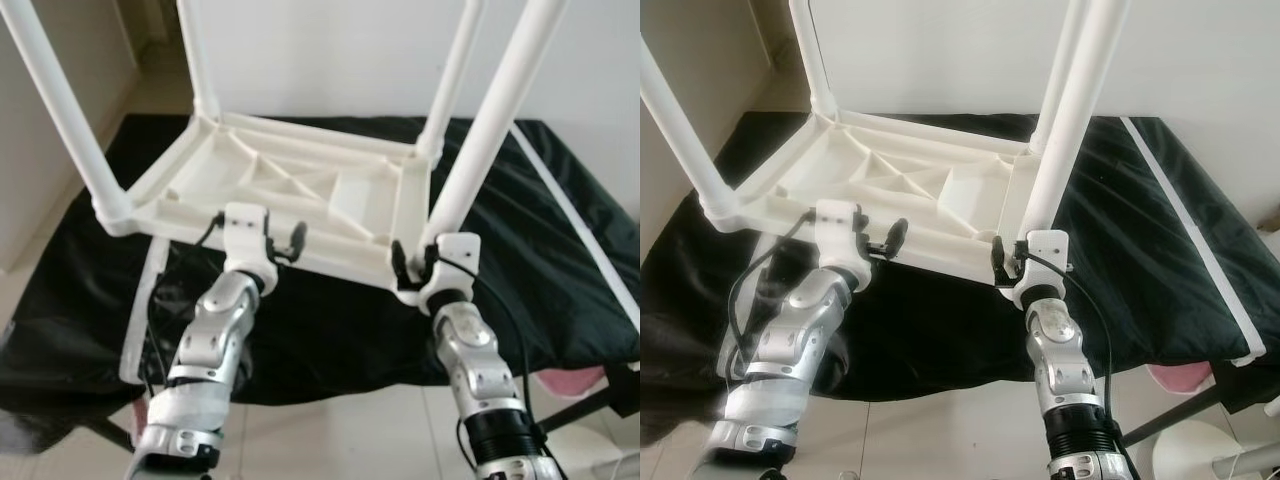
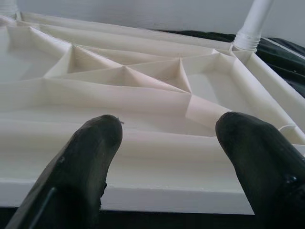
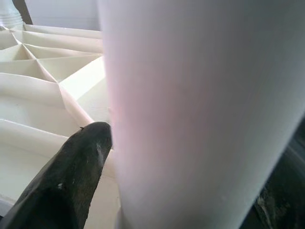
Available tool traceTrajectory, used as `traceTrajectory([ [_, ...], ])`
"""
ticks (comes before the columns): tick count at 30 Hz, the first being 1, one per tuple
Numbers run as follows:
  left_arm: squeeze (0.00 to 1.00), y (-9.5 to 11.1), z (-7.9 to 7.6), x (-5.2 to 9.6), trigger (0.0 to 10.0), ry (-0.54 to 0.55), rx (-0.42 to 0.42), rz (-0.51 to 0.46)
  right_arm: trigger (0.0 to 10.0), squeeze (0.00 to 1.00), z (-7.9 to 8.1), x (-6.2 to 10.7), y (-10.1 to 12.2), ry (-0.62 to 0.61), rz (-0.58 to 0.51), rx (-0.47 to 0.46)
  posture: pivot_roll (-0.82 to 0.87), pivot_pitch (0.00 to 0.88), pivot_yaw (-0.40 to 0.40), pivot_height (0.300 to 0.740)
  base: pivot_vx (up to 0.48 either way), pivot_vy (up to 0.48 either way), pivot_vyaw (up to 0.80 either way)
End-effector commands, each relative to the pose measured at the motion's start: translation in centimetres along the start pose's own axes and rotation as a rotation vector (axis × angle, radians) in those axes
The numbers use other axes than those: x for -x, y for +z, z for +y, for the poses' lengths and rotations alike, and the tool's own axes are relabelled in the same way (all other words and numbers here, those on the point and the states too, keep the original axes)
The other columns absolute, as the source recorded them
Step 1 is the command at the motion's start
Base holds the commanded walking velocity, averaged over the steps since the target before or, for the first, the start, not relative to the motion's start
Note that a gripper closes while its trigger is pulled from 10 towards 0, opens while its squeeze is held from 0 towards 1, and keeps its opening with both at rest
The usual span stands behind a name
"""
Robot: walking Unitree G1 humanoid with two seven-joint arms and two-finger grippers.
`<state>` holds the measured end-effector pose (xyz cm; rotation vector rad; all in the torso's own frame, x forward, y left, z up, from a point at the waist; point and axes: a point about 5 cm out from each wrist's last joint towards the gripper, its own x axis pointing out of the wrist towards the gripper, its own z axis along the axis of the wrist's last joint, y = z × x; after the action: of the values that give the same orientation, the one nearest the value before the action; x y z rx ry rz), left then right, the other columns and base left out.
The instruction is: Building children table
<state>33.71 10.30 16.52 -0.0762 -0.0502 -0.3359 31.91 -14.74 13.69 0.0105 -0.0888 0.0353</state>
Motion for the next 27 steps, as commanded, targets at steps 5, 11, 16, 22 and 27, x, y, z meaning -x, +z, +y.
traceTrajectory([
  [5, 0.00, -0.04, -0.96, -0.34, 10.0, -0.049, -0.021, -0.010, 10.0, 0.00, -0.28, -0.08, 0.04, 0.004, -0.007, 0.001, -0.03, 0.014, 0.000, 0.740, 0.000, 0.000, 0.00],
  [11, 0.00, 0.09, -0.97, -0.54, 10.0, -0.062, -0.052, -0.022, 10.0, 0.00, -0.26, -0.15, 0.07, 0.006, -0.011, -0.002, -0.03, 0.012, 0.001, 0.740, 0.000, 0.000, 0.00],
  [16, 0.00, 0.15, -0.73, -0.61, 10.0, -0.064, -0.060, -0.024, 10.0, 0.00, -0.22, -0.20, 0.02, 0.010, -0.012, 0.001, -0.03, 0.010, 0.002, 0.740, 0.000, 0.000, 0.00],
  [22, 0.00, 0.08, -0.53, -0.50, 10.0, -0.060, -0.057, -0.024, 10.0, 0.00, -0.21, -0.25, -0.04, 0.011, -0.011, 0.001, -0.03, 0.008, 0.003, 0.740, 0.000, 0.000, 0.00],
  [27, 0.00, -0.02, -0.48, -0.41, 10.0, -0.065, -0.061, -0.026, 10.0, 0.00, -0.08, -0.26, -0.11, 0.016, -0.010, -0.003, -0.02, 0.009, 0.002, 0.740, 0.000, 0.000, 0.00],
])
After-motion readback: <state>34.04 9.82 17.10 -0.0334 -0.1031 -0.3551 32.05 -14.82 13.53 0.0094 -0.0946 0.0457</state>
